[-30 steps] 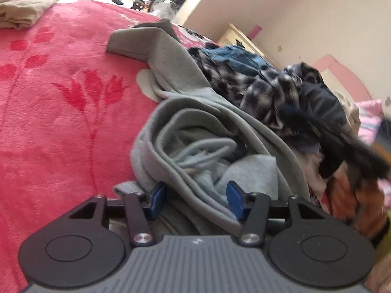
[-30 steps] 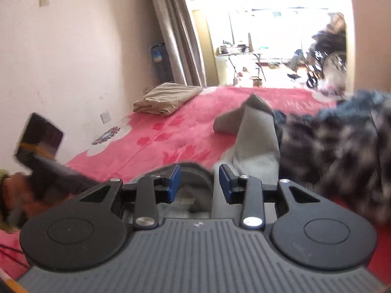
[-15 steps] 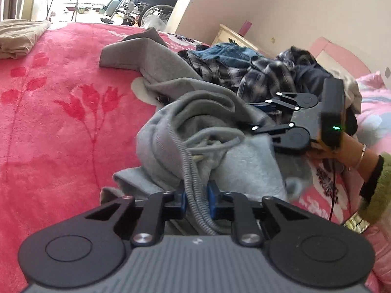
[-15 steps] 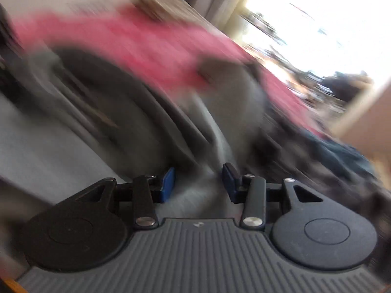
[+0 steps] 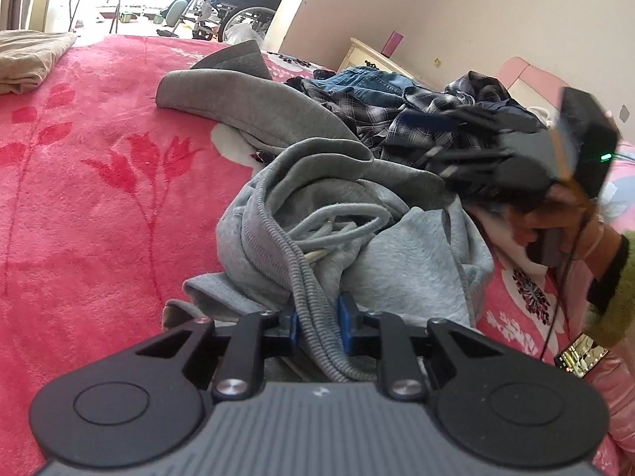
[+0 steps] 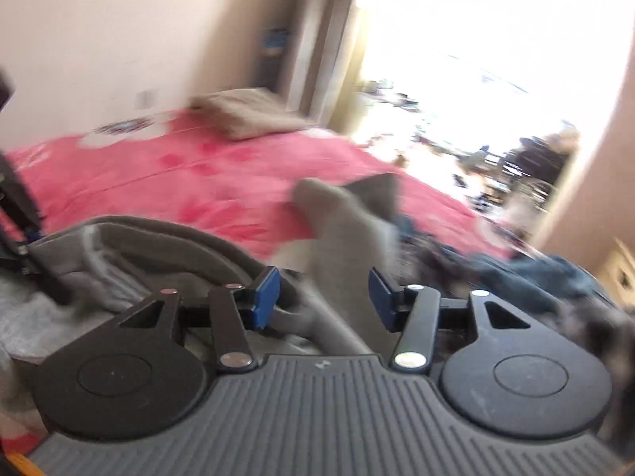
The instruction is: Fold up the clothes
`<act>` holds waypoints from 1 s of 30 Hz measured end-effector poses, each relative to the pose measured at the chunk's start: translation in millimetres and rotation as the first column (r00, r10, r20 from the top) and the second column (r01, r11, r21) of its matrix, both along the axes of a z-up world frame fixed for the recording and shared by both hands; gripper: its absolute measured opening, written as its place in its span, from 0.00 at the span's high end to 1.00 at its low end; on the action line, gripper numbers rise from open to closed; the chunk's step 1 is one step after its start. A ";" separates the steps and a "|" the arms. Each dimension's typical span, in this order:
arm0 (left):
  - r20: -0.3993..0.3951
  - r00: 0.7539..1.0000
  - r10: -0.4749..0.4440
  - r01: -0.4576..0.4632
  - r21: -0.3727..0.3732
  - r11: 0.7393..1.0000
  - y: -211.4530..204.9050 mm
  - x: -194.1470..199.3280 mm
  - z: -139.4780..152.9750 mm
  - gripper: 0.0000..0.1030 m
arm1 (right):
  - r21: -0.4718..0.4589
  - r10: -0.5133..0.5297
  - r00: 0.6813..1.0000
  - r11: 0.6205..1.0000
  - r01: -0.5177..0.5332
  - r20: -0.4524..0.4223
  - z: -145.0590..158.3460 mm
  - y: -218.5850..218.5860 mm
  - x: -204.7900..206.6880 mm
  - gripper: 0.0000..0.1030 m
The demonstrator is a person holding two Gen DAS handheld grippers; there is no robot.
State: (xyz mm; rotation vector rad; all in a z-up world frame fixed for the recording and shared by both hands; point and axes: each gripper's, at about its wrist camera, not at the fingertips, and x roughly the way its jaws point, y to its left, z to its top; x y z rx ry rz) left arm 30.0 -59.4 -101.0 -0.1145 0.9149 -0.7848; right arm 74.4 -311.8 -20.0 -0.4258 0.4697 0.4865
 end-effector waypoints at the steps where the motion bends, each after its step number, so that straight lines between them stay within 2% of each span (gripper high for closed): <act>1: -0.002 1.000 0.001 -0.001 -0.003 1.000 0.6 0.3 -0.2 0.81 | -0.035 0.026 0.999 0.999 -0.027 -0.021 -7.8 8.0 5.9 0.51; 3: -0.008 1.000 0.003 -0.003 -0.005 1.000 0.9 0.8 -0.5 0.81 | -0.073 0.029 0.997 0.997 -0.034 -0.076 -24.1 15.4 21.4 0.51; 6: -0.014 1.000 0.005 -0.005 -0.006 1.000 0.4 2.5 -0.7 0.80 | 0.066 0.008 0.980 0.998 0.005 -0.199 -39.5 10.7 48.4 0.51; 9: -0.014 1.000 0.004 -0.004 -0.008 1.000 0.3 3.2 -1.0 0.79 | 0.230 0.020 0.954 0.972 0.051 -0.298 -50.5 3.5 69.6 0.51; 11: -0.015 1.000 0.006 -0.006 -0.012 1.000 1.6 3.5 -1.3 0.78 | 0.279 0.032 0.941 0.958 0.068 -0.338 -56.1 6.8 77.1 0.56; 12: -0.015 1.000 0.006 -0.007 -0.014 1.000 2.3 3.6 -1.4 0.78 | 0.287 0.040 0.940 0.956 0.063 -0.338 -57.8 8.3 73.5 0.68; 13: -0.019 1.000 0.006 -0.006 -0.017 1.000 3.7 3.7 -0.4 0.77 | 0.291 0.039 0.945 0.955 0.060 -0.325 -57.5 9.7 72.0 0.77; 15: -0.026 1.000 0.004 -0.005 -0.025 1.000 6.6 3.9 1.8 0.72 | 0.301 0.034 0.959 0.952 0.054 -0.281 -53.4 13.4 65.9 0.81; 17: -0.034 0.999 -0.003 0.002 -0.035 0.999 10.2 3.5 4.7 0.62 | 0.323 0.031 0.977 0.946 0.040 -0.210 -39.8 16.4 54.9 0.83; 19: -0.044 0.999 -0.021 0.019 -0.055 0.998 15.1 1.2 9.2 0.46 | 0.349 0.021 0.989 0.937 0.030 -0.143 -24.3 17.4 43.0 0.83; 22: -0.075 0.996 -0.053 0.046 -0.090 0.995 19.2 -3.1 12.9 0.32 | 0.390 -0.004 0.998 0.920 0.029 -0.064 -0.2 15.4 29.6 0.84; 28: -0.093 0.994 -0.060 0.054 -0.067 0.996 9.9 -15.8 9.1 0.34 | 0.457 -0.067 0.996 0.889 0.033 0.059 36.8 1.8 -0.5 0.84; 29: -0.096 0.994 -0.061 0.055 -0.063 0.997 8.4 -17.9 8.4 0.37 | 0.459 -0.076 0.995 0.887 0.037 0.068 38.9 -0.3 -5.4 0.84; 30: -0.106 0.993 -0.050 0.043 -0.071 0.997 8.7 -17.7 8.3 0.47 | 0.461 -0.086 0.993 0.887 0.041 0.077 40.7 -2.4 -10.4 0.84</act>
